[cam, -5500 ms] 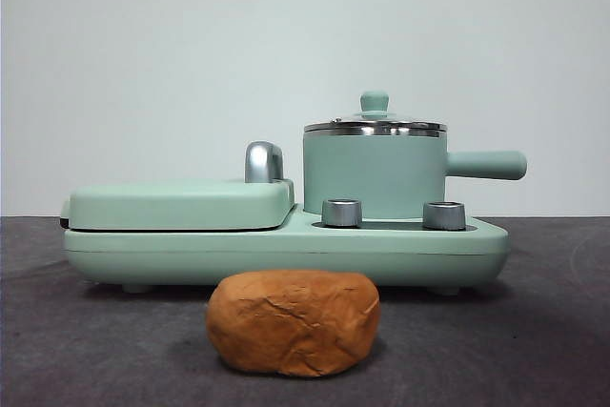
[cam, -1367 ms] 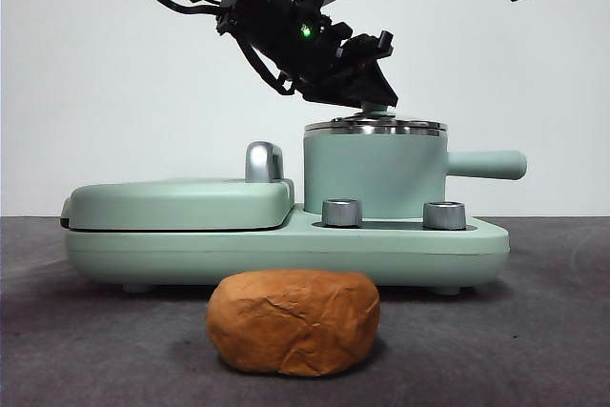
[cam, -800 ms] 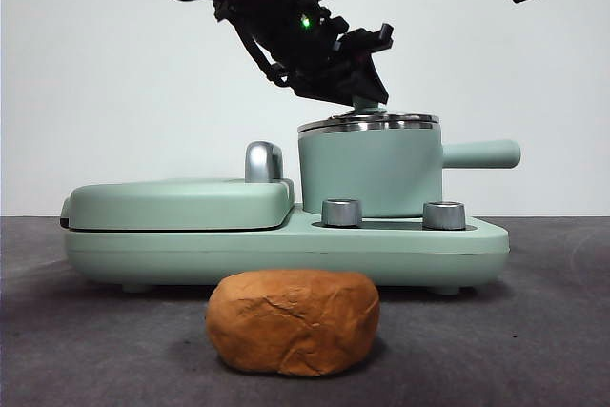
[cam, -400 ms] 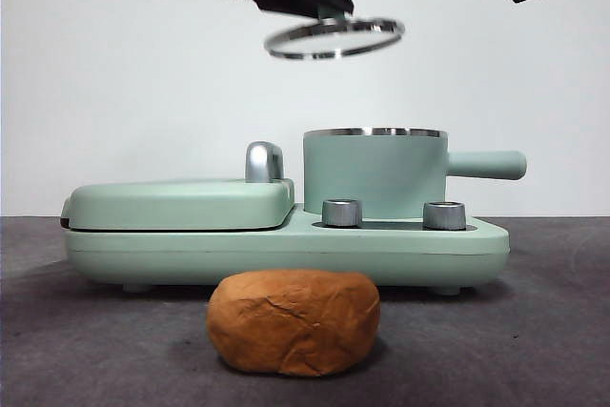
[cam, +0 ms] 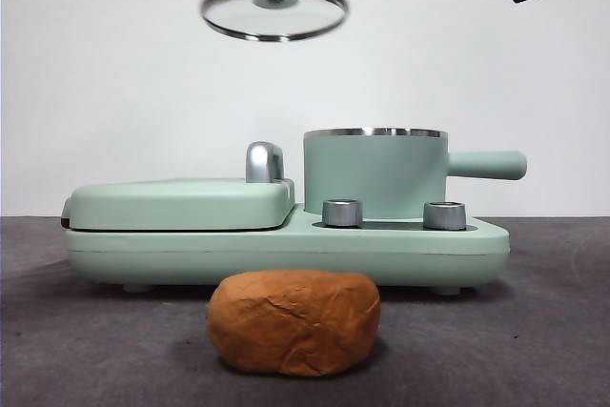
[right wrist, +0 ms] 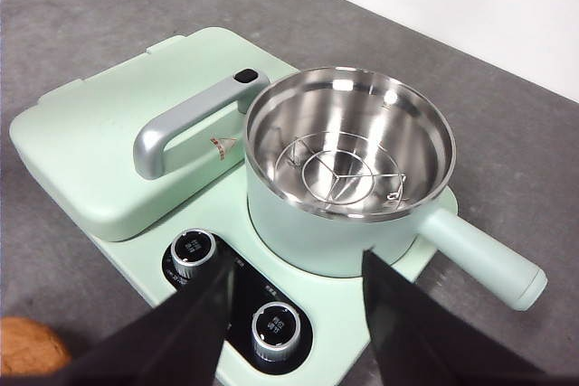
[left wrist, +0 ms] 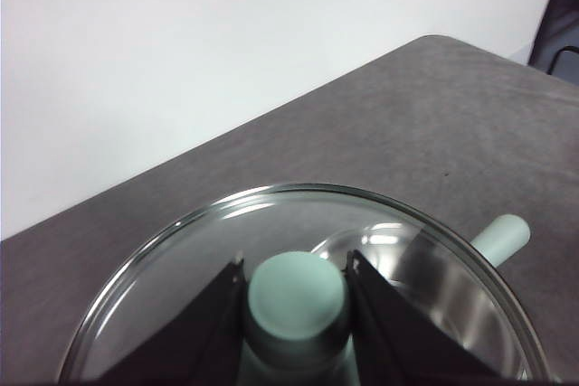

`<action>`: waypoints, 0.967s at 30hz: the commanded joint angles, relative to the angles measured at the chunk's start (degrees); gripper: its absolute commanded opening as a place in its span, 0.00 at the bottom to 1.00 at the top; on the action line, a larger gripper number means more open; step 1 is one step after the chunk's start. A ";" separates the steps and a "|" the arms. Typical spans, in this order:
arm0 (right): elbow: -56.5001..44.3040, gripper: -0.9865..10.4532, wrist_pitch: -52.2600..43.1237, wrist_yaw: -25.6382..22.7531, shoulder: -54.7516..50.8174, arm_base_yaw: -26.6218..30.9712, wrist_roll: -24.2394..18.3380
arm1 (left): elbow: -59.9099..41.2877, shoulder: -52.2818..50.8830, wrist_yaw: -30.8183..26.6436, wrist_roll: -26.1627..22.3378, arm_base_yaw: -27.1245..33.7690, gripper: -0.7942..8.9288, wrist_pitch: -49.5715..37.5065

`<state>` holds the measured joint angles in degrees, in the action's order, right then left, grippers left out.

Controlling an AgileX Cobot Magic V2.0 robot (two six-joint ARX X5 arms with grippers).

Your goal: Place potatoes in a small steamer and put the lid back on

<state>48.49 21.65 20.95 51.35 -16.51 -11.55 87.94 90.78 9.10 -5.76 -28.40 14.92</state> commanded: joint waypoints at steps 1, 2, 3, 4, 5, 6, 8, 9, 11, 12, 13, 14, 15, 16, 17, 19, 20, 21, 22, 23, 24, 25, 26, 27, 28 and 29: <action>0.81 0.28 -0.31 0.07 0.22 -0.70 0.44 | 0.00 -1.92 0.09 0.50 0.76 0.09 0.61; 0.81 0.28 -0.31 0.04 0.22 -1.07 0.26 | -0.68 -2.69 0.09 0.50 1.20 0.09 1.05; 0.81 0.28 -0.20 0.04 0.26 -1.49 -0.15 | -1.64 -3.45 0.11 0.52 1.55 0.09 0.98; 0.81 0.28 -0.04 0.04 0.28 -1.97 -0.94 | -2.78 -4.35 0.09 0.55 1.84 0.09 0.76; 0.81 0.28 0.33 0.02 0.28 -2.62 -1.90 | -4.20 -5.42 0.09 0.66 2.12 0.09 0.59; 0.81 0.28 0.81 0.00 0.28 -3.37 -2.95 | -5.70 -6.56 0.11 0.85 2.34 0.09 0.52; 0.81 0.28 1.64 0.00 0.37 -5.07 -4.50 | -8.87 -8.85 0.09 0.85 2.54 0.09 0.35; 0.81 0.29 2.01 0.00 0.57 -6.12 -5.22 | -10.69 -10.14 0.09 0.87 2.56 0.09 0.24; 0.81 0.29 2.58 -0.02 0.90 -8.28 -6.64 | -14.36 -12.72 0.07 1.01 2.58 0.09 -0.42; 0.81 0.29 2.64 0.00 1.31 -9.53 -7.37 | -16.35 -14.25 0.04 1.36 2.58 0.09 -0.76; 0.81 0.29 2.78 -0.02 1.64 -10.64 -7.93 | -18.03 -15.61 -0.02 1.68 2.58 0.09 -0.90; 0.81 0.29 2.86 0.00 2.10 -11.76 -8.59 | -19.69 -16.87 -0.15 2.10 2.58 0.09 -1.11; 0.81 0.29 2.86 -0.04 2.93 -13.31 -9.11 | -21.81 -18.67 -0.31 2.43 2.58 0.09 -1.22; 0.81 0.30 2.89 -0.02 3.61 -14.49 -9.42 | -23.30 -20.04 -0.63 2.47 2.58 0.09 -1.20; 0.81 0.33 2.93 -0.07 4.48 -15.96 -9.62 | -24.90 -21.64 -1.20 2.45 2.58 0.09 -1.18; 0.81 0.37 2.95 -0.11 6.45 -18.88 -10.08 | -27.36 -24.72 -2.58 2.38 2.60 0.09 -0.72; 0.81 0.38 2.97 -0.22 7.41 -20.15 -10.16 | -28.26 -25.97 -2.99 2.40 2.67 0.09 -0.70; 0.81 0.38 2.95 -0.22 8.76 -21.81 -10.21 | -29.27 -27.69 -3.28 2.40 2.91 0.09 -0.42; 0.81 0.38 2.97 -0.22 9.86 -23.06 -10.25 | -29.75 -28.92 -3.37 2.40 3.15 0.09 0.15; 0.81 0.38 2.91 -0.22 11.13 -24.35 -10.34 | -29.90 -29.88 -3.39 2.43 3.50 0.09 0.90; 0.81 0.38 2.84 -0.22 12.50 -25.62 -10.34 | -29.90 -30.77 -3.39 2.40 3.87 0.09 1.75; 0.81 0.38 2.82 -0.22 13.66 -26.60 -10.34 | -29.90 -31.47 -3.41 2.40 4.20 0.09 2.23; 0.81 0.38 2.80 -0.22 15.08 -27.65 -10.34 | -29.90 -32.06 -3.41 2.40 4.57 0.09 2.45; 0.81 0.38 2.78 -0.22 16.61 -28.63 -10.34 | -29.90 -32.76 -3.41 2.40 4.94 0.09 2.69; 0.81 0.38 2.84 -0.22 17.79 -29.40 -10.34 | -29.90 -33.22 -3.41 2.40 5.22 0.09 2.80; 0.81 0.38 2.84 -0.24 19.28 -30.21 -10.34 | -29.90 -33.66 -3.41 2.40 5.46 0.09 2.84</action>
<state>48.49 24.67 20.80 69.17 -45.82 -21.23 56.93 57.21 5.82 -3.57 -22.81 19.16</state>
